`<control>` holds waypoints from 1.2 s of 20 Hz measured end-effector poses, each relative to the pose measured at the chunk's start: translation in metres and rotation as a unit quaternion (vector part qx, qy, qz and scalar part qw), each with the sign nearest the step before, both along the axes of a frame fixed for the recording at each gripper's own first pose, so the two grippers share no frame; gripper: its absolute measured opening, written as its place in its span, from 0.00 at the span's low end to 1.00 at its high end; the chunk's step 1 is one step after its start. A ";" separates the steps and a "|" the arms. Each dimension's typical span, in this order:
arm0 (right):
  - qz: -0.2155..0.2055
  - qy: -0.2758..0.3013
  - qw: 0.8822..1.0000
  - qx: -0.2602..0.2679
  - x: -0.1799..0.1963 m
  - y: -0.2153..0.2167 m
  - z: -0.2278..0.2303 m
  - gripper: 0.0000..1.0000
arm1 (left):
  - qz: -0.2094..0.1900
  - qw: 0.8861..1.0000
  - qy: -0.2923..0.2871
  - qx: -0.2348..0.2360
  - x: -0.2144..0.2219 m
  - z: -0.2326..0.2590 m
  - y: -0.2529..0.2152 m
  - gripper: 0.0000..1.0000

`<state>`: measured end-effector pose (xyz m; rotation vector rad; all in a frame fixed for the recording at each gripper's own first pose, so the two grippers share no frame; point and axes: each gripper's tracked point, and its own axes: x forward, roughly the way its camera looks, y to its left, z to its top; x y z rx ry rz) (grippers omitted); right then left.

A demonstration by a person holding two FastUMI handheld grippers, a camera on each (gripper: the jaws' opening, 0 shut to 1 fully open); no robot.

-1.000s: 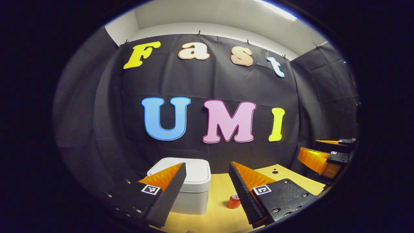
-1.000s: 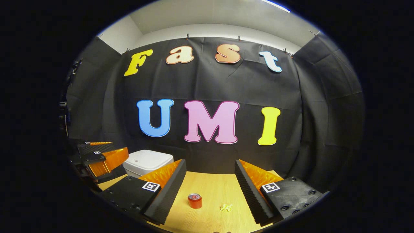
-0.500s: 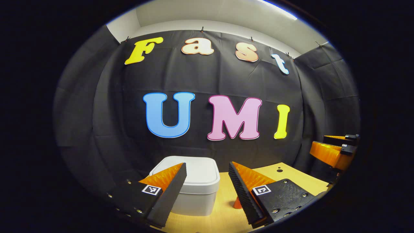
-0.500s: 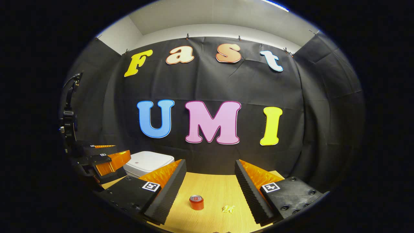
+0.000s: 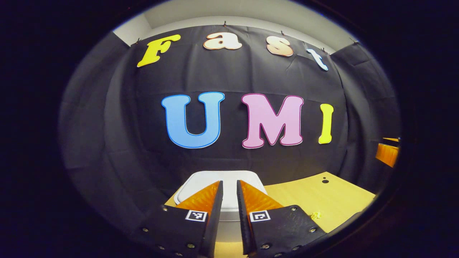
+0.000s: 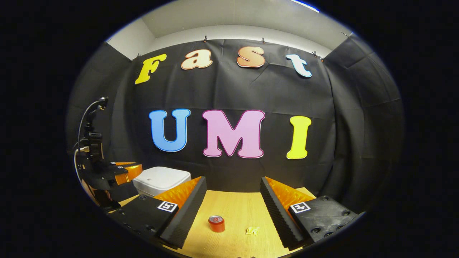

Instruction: Press the lid of the desktop garbage bin to open it, pick up the crumpled paper on the desktop and throw it into the bin, then pick up the pop can on the desktop and drop it into the bin, and finally close the garbage bin lid.

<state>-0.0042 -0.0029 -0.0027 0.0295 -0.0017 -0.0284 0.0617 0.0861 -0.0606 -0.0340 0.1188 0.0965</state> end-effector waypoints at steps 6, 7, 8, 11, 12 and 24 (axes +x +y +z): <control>0.015 0.004 1.000 -0.003 0.003 0.010 -0.002 0.98 | -0.002 0.999 0.039 -0.033 0.027 -0.034 0.007 0.02; 0.014 0.004 1.000 -0.006 0.003 0.009 -0.003 0.98 | 0.003 0.999 0.041 -0.032 0.033 -0.037 0.014 0.01; 0.013 0.006 1.000 -0.006 0.004 0.008 -0.004 0.98 | 0.005 0.998 0.047 -0.031 0.037 -0.039 0.020 0.01; 0.008 0.010 1.000 0.001 0.006 0.003 -0.007 0.98 | 0.006 0.997 0.071 -0.041 0.045 -0.058 0.026 0.01; 0.005 0.010 1.000 0.003 0.006 0.001 -0.007 0.98 | 0.007 0.996 0.076 -0.049 0.046 -0.061 0.028 0.01; 0.000 0.021 1.000 0.020 0.016 -0.005 -0.018 0.98 | -0.038 0.996 0.082 0.000 0.048 -0.074 0.020 0.01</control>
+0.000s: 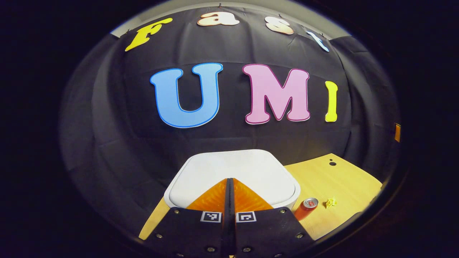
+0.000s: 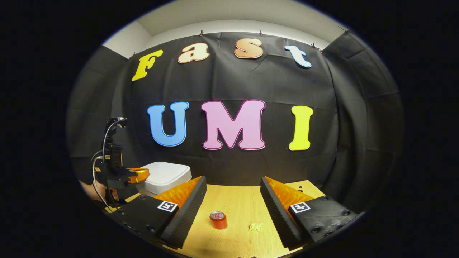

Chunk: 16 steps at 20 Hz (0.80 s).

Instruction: Press the lid of the desktop garbage bin to open it, pick up the crumpled paper on the desktop and throw it into the bin, then pick up the pop can on the desktop and drop it into the bin, and finally close the garbage bin lid.

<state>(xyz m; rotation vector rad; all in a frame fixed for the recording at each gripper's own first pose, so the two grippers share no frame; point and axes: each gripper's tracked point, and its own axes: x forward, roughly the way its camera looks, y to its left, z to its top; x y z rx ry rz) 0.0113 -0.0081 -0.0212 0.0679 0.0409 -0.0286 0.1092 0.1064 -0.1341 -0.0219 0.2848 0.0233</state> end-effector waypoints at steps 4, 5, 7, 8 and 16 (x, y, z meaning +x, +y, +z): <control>-0.001 0.006 1.000 0.002 0.005 -0.001 -0.005 0.98 | -0.003 1.000 -0.013 -0.024 0.001 0.009 0.003 0.01; -0.003 0.008 1.000 0.003 0.006 -0.003 -0.007 0.98 | -0.002 1.000 -0.018 -0.025 0.004 0.015 0.001 0.01; -0.005 0.010 1.000 0.001 0.006 -0.005 -0.009 0.98 | 0.010 0.999 -0.027 -0.035 0.002 0.028 -0.001 0.01; -0.005 0.012 1.000 0.000 0.006 -0.005 -0.010 0.98 | 0.016 0.998 -0.045 -0.036 0.000 0.039 -0.003 0.01; -0.008 0.031 0.999 -0.004 0.004 -0.015 -0.024 0.98 | -0.002 0.989 -0.133 -0.063 -0.012 0.138 -0.024 0.01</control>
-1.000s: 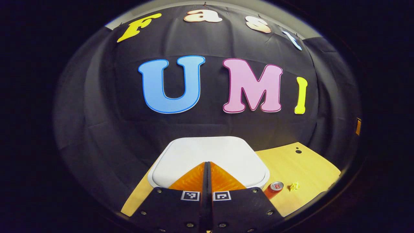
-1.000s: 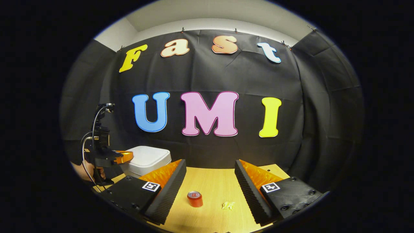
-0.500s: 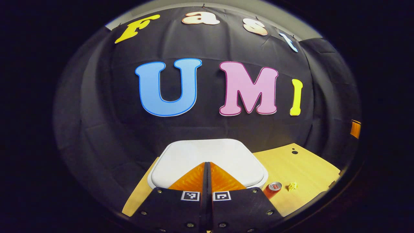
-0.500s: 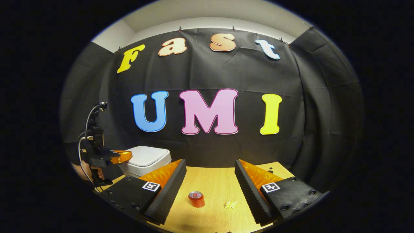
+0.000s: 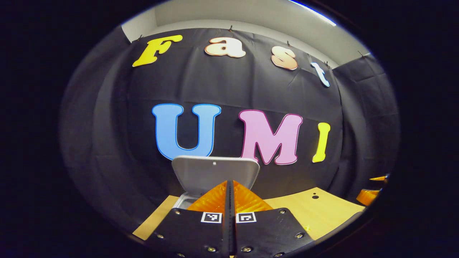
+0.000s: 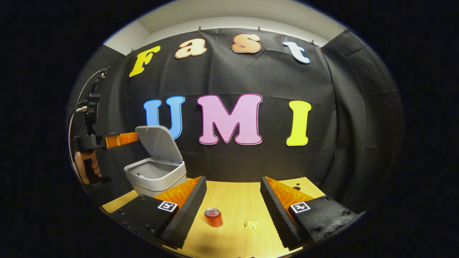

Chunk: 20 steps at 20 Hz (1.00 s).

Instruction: Press the lid of the desktop garbage bin to open it, pick up the crumpled paper on the desktop and throw it into the bin, then pick up the pop can on the desktop and drop it into the bin, and finally close the garbage bin lid.

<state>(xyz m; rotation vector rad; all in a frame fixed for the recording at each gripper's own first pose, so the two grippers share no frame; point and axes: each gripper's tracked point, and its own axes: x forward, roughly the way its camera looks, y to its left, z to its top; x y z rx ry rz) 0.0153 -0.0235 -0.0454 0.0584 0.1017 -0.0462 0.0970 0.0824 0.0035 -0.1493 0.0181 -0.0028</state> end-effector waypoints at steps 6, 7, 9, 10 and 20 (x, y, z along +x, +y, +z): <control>-0.003 0.024 1.000 0.000 -0.001 -0.007 -0.013 0.98 | -0.028 0.999 0.000 -0.016 -0.017 -0.012 -0.033 0.01; 0.000 0.028 1.000 -0.011 -0.001 -0.007 -0.018 0.97 | -0.035 0.999 0.005 -0.021 -0.021 -0.017 -0.038 0.02; 0.009 0.036 0.999 -0.017 -0.002 -0.005 -0.022 0.98 | -0.048 0.998 0.014 -0.027 -0.028 -0.026 -0.051 0.13; 0.011 0.037 0.999 -0.016 -0.003 -0.004 -0.024 0.97 | -0.049 0.998 0.015 -0.024 -0.033 -0.026 -0.056 0.21; 0.002 0.053 0.998 -0.022 0.008 -0.016 -0.042 0.98 | -0.044 0.999 0.010 -0.009 -0.057 -0.029 -0.082 0.96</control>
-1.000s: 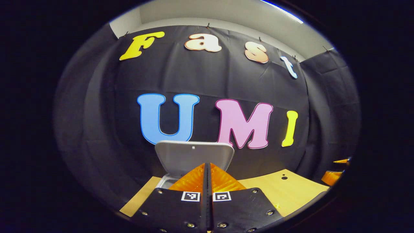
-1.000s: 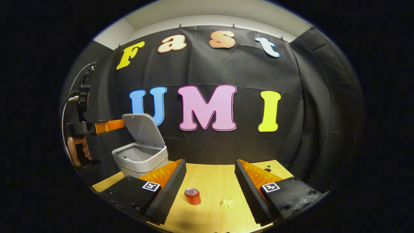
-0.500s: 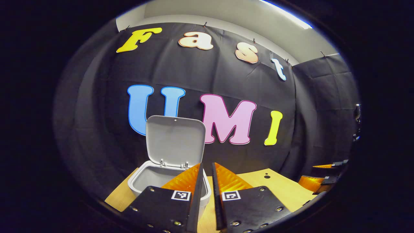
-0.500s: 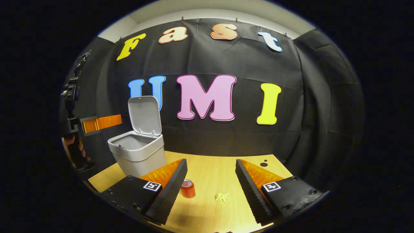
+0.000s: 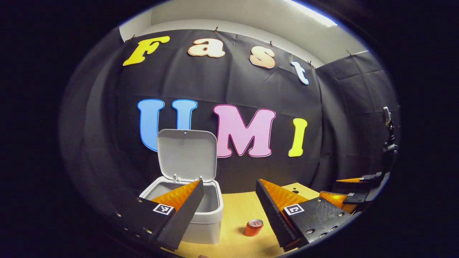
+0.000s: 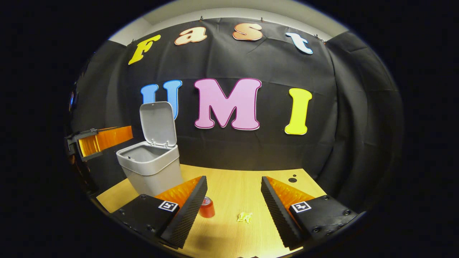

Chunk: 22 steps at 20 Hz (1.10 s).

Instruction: Press the lid of the desktop garbage bin to open it, pick up the crumpled paper on the desktop and throw it into the bin, then pick up the pop can on the desktop and drop it into the bin, and finally close the garbage bin lid.

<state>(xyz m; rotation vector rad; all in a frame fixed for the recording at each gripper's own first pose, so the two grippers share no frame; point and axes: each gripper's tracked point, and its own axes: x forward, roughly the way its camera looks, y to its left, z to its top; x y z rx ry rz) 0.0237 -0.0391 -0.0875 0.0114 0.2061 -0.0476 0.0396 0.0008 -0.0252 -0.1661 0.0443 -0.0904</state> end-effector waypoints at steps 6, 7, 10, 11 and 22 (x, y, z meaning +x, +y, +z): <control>0.003 0.061 0.998 -0.004 0.033 -0.016 -0.046 0.98 | 0.008 0.999 0.031 0.001 -0.014 -0.019 0.005 0.95; 0.012 0.077 0.997 0.009 0.038 -0.014 -0.054 0.98 | 0.007 0.999 0.039 0.005 -0.016 -0.022 0.006 0.96; 0.033 0.140 0.989 0.015 0.053 -0.011 -0.095 0.98 | 0.014 0.998 0.057 0.011 -0.023 -0.035 0.009 0.96; 0.041 0.173 0.984 0.016 0.053 -0.011 -0.113 0.98 | 0.016 0.998 0.061 0.013 -0.026 -0.037 0.009 0.96; 0.048 0.382 0.923 0.024 0.074 -0.029 -0.251 0.99 | 0.042 0.993 0.109 0.030 -0.050 -0.063 0.020 0.96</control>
